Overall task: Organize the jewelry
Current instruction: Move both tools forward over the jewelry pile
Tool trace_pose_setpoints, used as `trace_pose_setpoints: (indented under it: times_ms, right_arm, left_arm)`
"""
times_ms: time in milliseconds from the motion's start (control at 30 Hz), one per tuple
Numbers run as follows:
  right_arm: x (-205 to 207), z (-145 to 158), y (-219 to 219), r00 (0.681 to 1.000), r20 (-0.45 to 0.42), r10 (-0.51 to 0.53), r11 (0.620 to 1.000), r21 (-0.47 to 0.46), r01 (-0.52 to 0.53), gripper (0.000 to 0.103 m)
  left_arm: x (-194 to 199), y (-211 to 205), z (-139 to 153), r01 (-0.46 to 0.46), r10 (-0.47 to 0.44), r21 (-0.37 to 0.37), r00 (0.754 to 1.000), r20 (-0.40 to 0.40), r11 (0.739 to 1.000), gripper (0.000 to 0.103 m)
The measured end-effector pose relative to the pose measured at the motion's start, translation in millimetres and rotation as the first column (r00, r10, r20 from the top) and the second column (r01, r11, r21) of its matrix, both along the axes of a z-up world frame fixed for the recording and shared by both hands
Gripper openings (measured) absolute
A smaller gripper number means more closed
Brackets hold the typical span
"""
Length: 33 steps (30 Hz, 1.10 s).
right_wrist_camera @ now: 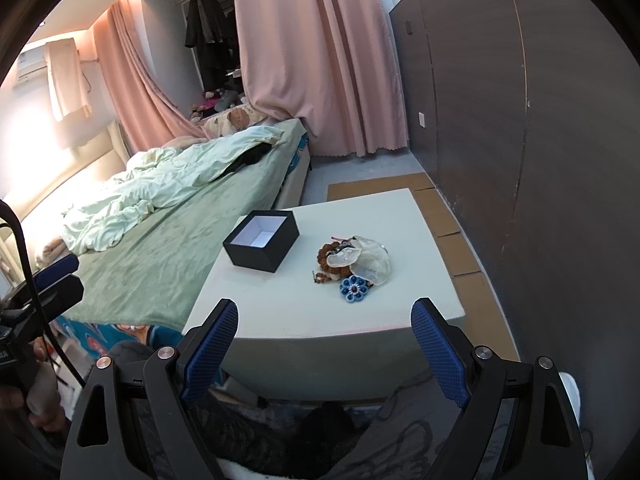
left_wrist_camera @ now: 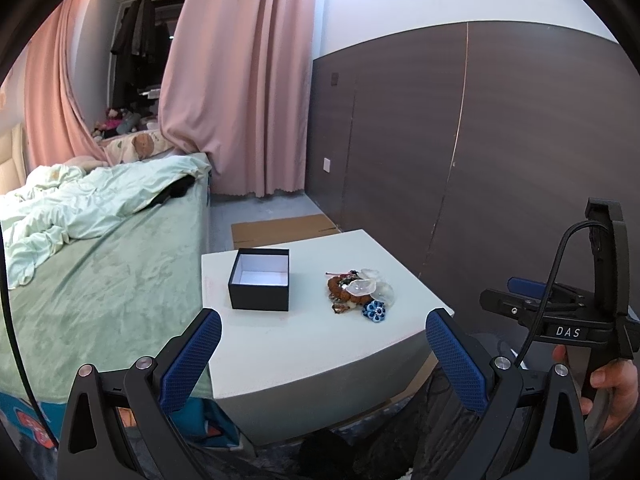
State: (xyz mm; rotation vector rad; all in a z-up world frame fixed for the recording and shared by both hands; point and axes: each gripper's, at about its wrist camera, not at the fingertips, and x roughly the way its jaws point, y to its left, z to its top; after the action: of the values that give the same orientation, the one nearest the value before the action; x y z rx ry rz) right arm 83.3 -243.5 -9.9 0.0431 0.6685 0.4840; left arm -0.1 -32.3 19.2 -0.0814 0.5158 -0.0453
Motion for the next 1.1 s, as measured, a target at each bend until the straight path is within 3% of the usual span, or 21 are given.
trace_pose_setpoints:
  times_ms: [567, 900, 1100]
  right_arm:
    - [59, -22, -8, 0.999, -0.045, -0.013, 1.0, -0.009, 0.013, 0.088]
    - [100, -57, -17, 0.992, -0.121, -0.033, 0.999, -0.016, 0.032, 0.087]
    - [125, -76, -19, 0.985, -0.172, -0.029, 1.0, -0.015, 0.027, 0.076]
  left_arm:
    - [74, -6, -23, 0.046, -0.047, -0.02, 0.997, -0.066, 0.999, 0.101]
    - [133, -12, -62, 0.071, -0.079, -0.049, 0.981, -0.177, 0.996, 0.089]
    - [161, -12, -82, 0.083, -0.098, -0.073, 0.968, -0.232, 0.994, 0.082]
